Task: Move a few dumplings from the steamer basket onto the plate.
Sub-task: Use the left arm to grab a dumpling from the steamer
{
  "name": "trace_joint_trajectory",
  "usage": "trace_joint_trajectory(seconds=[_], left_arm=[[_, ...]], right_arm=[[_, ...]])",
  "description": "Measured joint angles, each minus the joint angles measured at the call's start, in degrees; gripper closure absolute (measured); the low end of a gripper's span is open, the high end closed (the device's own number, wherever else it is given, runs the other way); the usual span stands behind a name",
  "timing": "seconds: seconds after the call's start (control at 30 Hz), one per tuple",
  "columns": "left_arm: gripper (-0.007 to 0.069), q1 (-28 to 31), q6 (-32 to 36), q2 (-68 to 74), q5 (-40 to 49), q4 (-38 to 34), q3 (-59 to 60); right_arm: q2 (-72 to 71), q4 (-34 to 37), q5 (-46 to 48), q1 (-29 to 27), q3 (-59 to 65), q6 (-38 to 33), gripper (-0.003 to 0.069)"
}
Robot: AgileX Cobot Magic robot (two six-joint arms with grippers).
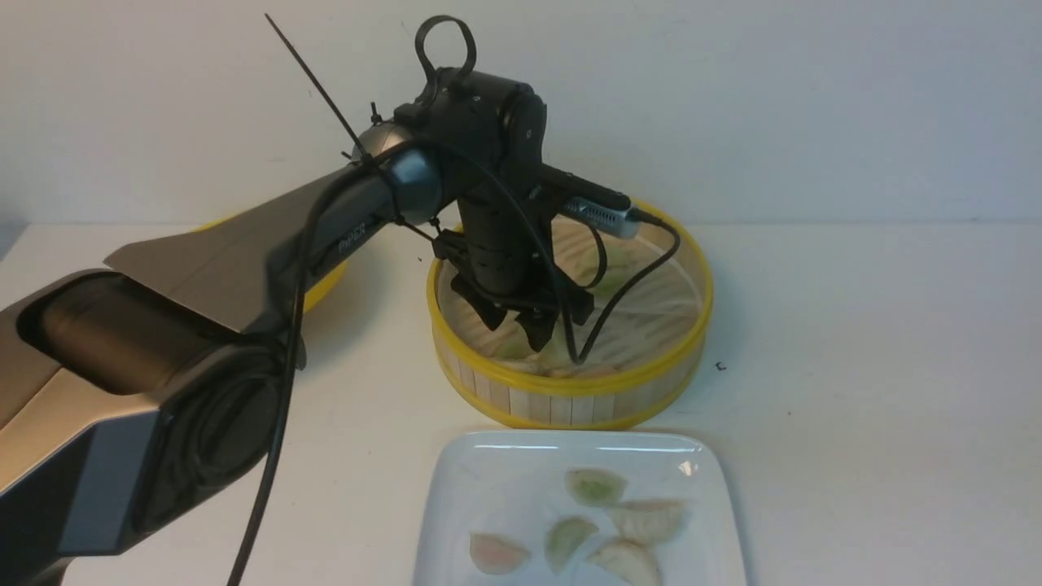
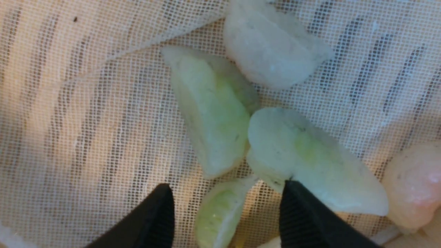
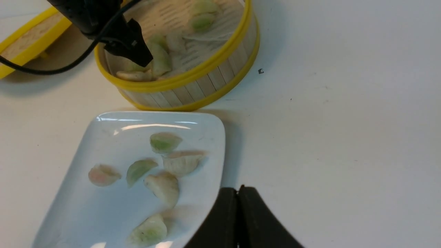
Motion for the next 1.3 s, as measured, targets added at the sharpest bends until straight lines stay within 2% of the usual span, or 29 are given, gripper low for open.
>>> trace_joint_trajectory(seconds=[0.23, 0.6, 1.13, 1.23, 1.3], left_arm=[[0.0295, 0.0, -0.5, -2.7, 0.0, 0.0, 1.1], [0.0295, 0.0, 0.5, -3.2, -0.3, -0.2, 5.2], [0.0295, 0.1, 0.6, -1.0, -1.9, -1.1, 5.0], [0.0320, 0.1, 0.6, 0.1, -1.9, -2.2, 5.0], [0.0411, 0.1, 0.7, 0.2, -1.7, -2.4, 5.0]], right_arm=[[0.0, -0.1, -0.2, 0.0, 0.0, 0.0, 0.0673], [0.0, -0.1, -0.2, 0.0, 0.0, 0.0, 0.0673], [0.0, 0.5, -2.6, 0.0, 0.0, 0.0, 0.0673], [0.0, 1.2, -2.6, 0.0, 0.0, 0.0, 0.0673], [0.0, 1.3, -2.6, 0.0, 0.0, 0.0, 0.0673]])
